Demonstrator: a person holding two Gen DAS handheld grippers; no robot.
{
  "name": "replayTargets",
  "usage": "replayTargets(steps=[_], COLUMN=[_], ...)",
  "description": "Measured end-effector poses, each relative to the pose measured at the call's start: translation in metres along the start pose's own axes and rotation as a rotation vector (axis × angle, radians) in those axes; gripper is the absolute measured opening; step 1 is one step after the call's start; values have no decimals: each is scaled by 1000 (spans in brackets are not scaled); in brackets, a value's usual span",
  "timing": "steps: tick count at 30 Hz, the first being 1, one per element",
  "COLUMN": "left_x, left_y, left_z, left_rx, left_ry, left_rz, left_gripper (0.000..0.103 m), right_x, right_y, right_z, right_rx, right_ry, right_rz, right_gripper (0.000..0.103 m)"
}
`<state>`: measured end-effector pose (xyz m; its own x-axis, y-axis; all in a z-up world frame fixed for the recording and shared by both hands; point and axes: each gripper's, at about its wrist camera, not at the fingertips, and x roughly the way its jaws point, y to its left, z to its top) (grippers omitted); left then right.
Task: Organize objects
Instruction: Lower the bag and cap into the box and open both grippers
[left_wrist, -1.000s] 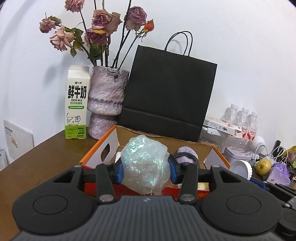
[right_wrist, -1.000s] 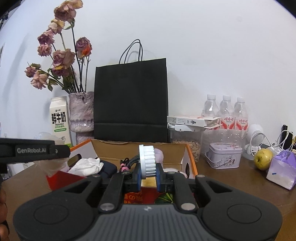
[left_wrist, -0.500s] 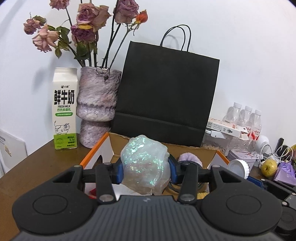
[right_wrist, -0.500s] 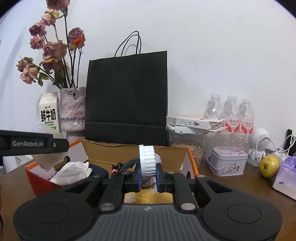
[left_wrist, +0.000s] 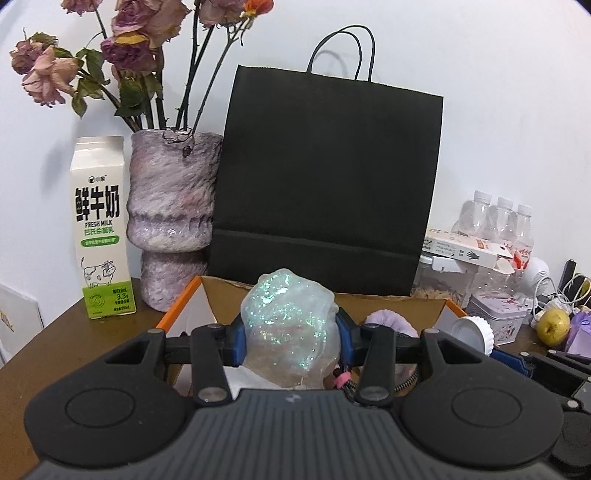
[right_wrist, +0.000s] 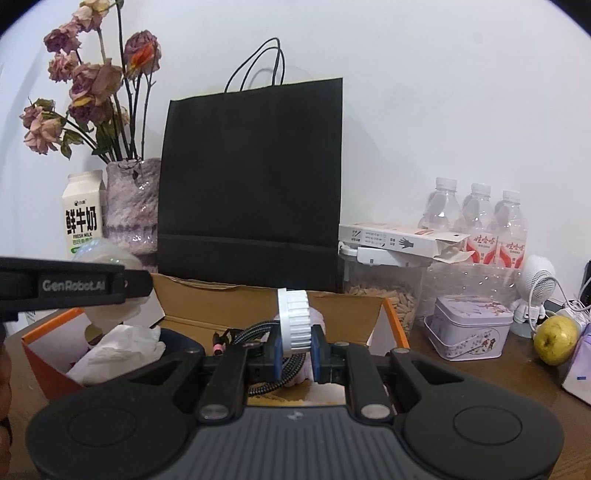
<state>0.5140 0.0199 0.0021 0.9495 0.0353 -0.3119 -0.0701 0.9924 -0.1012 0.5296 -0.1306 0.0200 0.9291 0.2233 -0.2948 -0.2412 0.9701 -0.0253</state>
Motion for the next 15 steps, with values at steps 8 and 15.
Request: replayTargets(steps=[8, 15], left_x=[14, 9], left_y=[6, 12], left_z=[2, 2], left_rx=[3, -8], left_ry=[19, -27], left_rz=[7, 42], left_gripper=[76, 103], right_x=[11, 3], right_y=[2, 6], right_z=[0, 0], right_rx=[-17, -37], right_ry=[40, 4], right_rz=[2, -20], right_gripper=[27, 103])
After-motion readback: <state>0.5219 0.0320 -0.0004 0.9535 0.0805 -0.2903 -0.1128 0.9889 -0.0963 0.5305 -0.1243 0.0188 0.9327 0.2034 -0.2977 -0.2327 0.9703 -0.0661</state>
